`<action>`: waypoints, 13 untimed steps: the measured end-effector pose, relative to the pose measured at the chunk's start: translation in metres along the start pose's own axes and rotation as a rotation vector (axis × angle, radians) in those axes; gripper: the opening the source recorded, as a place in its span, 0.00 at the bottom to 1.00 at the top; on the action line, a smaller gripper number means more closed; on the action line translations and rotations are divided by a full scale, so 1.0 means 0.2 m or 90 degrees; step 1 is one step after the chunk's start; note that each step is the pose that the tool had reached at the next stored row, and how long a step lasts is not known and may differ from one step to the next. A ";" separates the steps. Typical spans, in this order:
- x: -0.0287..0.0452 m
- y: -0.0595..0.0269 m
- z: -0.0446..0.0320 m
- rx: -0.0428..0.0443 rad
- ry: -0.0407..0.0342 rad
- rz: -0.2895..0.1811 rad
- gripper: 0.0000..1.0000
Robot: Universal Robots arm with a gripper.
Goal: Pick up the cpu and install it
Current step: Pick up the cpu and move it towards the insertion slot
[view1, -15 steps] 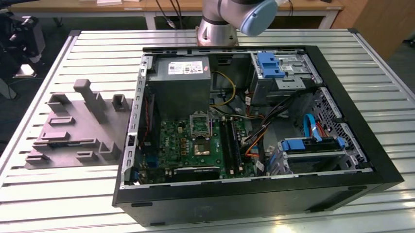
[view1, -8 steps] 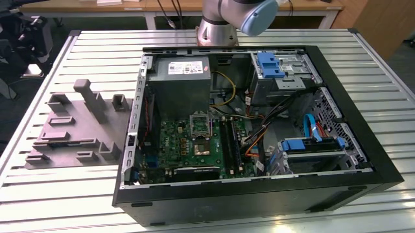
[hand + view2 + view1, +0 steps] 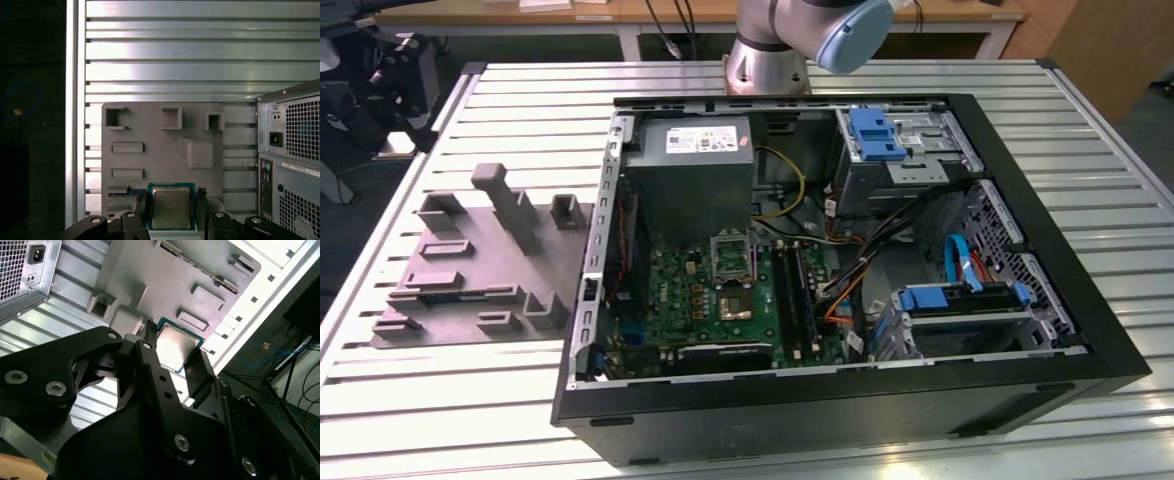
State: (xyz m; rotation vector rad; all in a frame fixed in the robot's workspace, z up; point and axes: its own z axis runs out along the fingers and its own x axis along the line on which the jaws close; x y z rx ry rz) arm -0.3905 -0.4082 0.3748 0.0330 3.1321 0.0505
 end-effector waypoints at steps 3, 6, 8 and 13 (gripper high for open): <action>0.000 0.000 -0.002 0.0001 0.0001 0.000 0.47; -0.001 0.001 -0.021 0.0000 0.0000 0.000 0.47; -0.001 0.001 -0.035 0.0001 0.0000 0.000 0.47; -0.001 0.001 -0.036 0.0000 0.0000 0.000 0.47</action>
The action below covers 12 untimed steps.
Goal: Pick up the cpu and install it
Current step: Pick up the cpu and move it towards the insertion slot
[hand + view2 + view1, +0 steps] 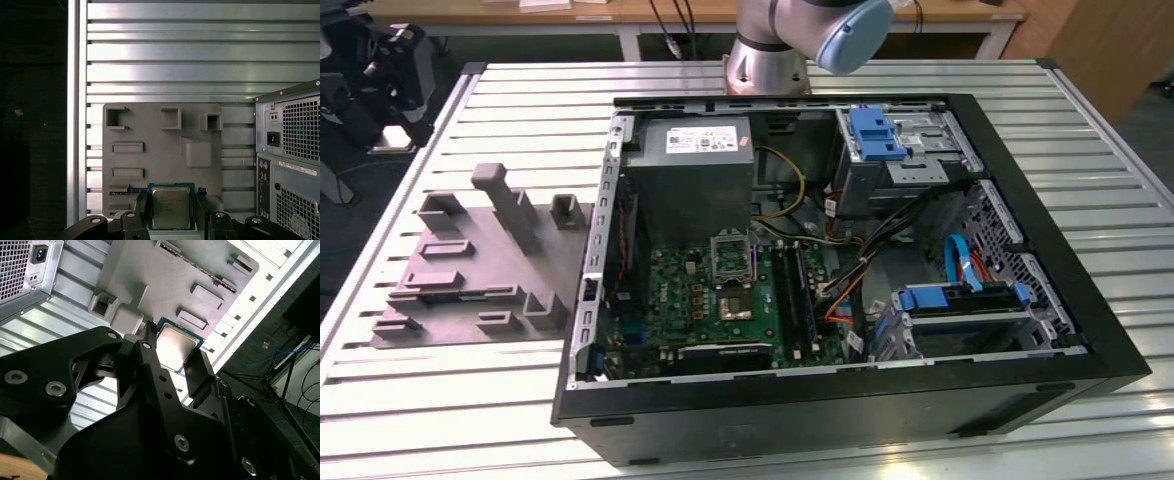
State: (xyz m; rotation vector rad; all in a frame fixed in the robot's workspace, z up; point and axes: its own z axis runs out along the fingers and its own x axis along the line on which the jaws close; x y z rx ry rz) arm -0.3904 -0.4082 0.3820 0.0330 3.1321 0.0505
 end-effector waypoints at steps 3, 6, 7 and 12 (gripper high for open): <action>-0.007 0.000 -0.001 0.0001 0.0001 0.000 0.47; -0.026 0.000 0.000 0.0000 0.0000 0.000 0.47; -0.032 0.001 0.000 0.0000 0.0000 0.000 0.47; -0.066 0.001 0.001 0.0000 0.0000 0.000 0.47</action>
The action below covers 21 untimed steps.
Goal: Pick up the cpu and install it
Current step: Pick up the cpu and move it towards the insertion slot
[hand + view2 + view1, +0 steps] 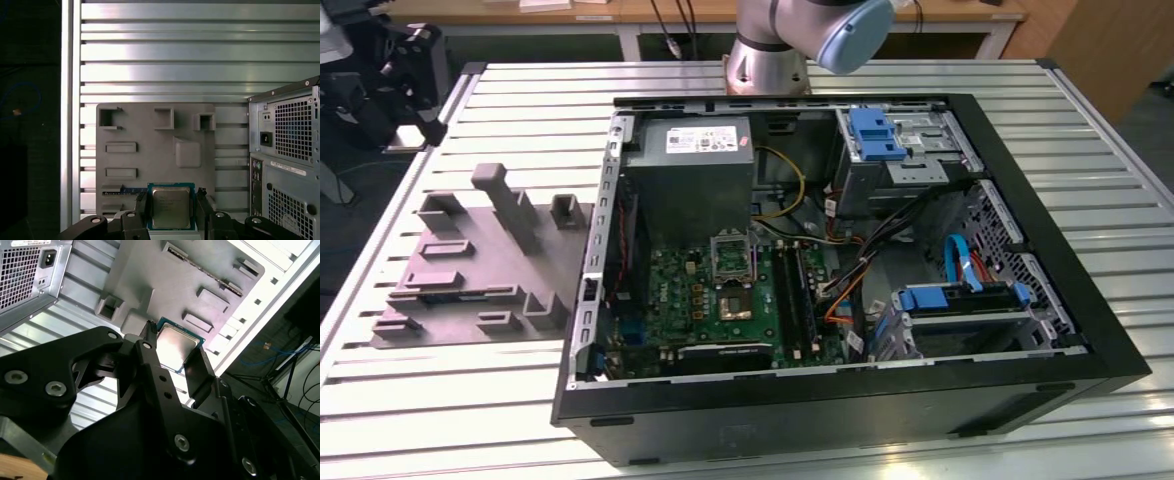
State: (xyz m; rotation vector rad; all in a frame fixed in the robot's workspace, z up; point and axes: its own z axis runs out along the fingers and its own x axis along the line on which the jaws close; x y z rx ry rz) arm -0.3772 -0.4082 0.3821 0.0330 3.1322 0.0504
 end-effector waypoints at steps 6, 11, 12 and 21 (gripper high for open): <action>-0.032 0.001 0.000 0.0000 0.0000 0.000 0.47; -0.059 0.001 0.001 0.0000 0.0000 0.000 0.47; -0.064 0.001 0.001 0.0000 0.0000 0.000 0.47; -0.107 0.002 0.002 0.0000 0.0000 0.000 0.47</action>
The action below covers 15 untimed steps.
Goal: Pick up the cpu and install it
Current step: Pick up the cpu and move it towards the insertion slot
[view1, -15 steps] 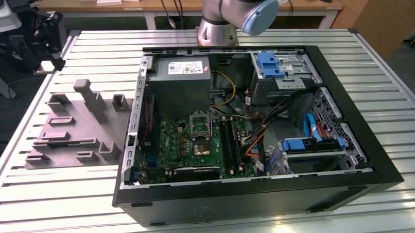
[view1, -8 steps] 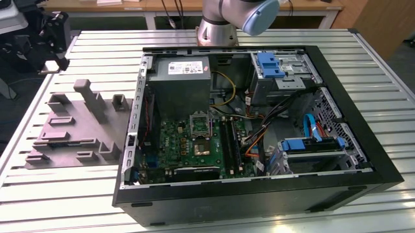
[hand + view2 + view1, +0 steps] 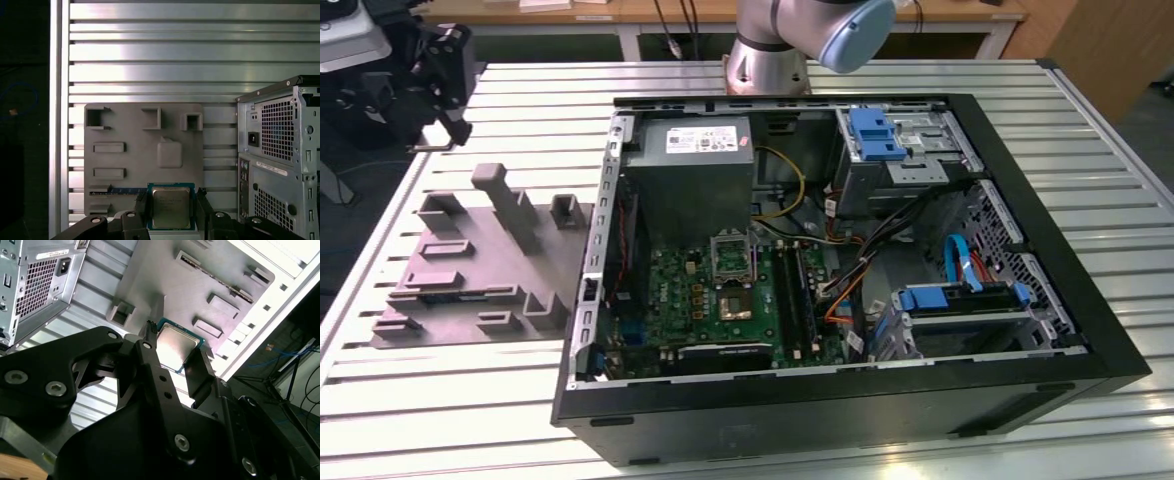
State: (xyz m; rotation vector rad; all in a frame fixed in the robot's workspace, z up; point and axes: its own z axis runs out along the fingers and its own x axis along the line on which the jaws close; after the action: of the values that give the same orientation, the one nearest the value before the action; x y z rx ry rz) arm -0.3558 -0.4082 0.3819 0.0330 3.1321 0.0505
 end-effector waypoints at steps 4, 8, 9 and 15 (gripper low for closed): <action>-0.014 0.000 0.001 0.0000 0.0000 0.000 0.47; -0.028 0.001 0.001 0.0000 0.0000 0.000 0.47; -0.031 0.001 0.001 0.0000 0.0000 0.000 0.47; -0.044 0.001 0.003 0.0000 0.0000 0.000 0.47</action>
State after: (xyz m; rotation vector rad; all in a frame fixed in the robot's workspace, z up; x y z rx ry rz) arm -0.3470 -0.4082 0.3815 0.0330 3.1321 0.0505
